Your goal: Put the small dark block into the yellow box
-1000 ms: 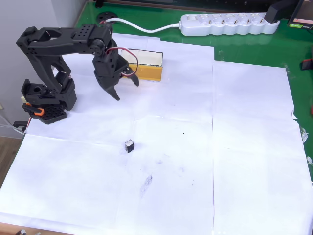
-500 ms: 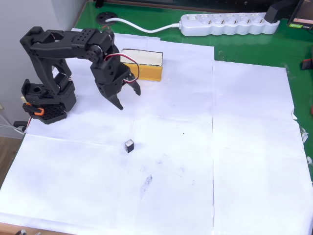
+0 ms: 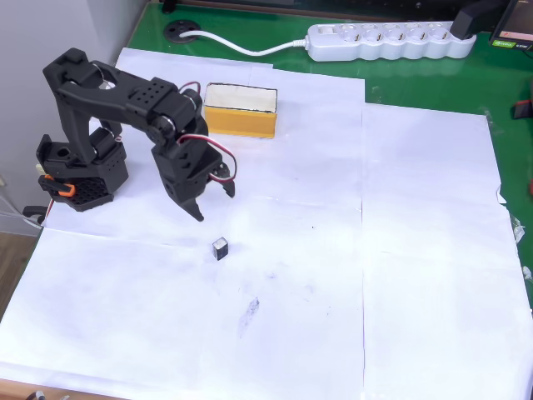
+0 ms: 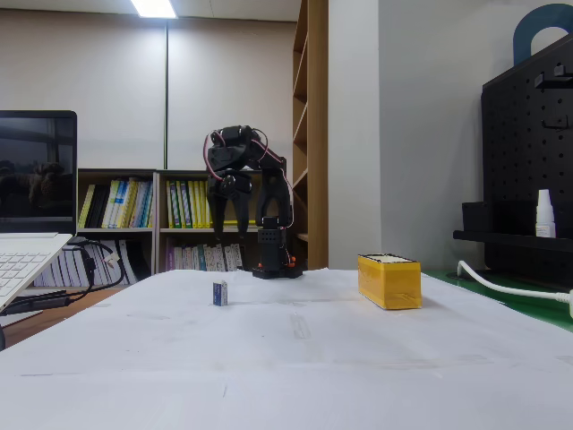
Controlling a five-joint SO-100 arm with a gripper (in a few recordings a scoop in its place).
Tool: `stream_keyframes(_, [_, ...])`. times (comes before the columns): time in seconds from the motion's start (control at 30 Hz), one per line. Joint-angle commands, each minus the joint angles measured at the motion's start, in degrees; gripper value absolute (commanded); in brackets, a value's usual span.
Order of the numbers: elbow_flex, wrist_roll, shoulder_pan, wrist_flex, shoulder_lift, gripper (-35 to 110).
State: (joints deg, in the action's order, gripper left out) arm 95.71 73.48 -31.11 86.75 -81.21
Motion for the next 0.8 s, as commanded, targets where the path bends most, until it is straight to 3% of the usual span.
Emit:
stream_keyframes(0.0, [5.5, 1.2, -2.2, 0.0, -1.2, 24])
stream_keyframes(0.77, [7.6, 2.7, -5.0, 0.5, -9.0, 27])
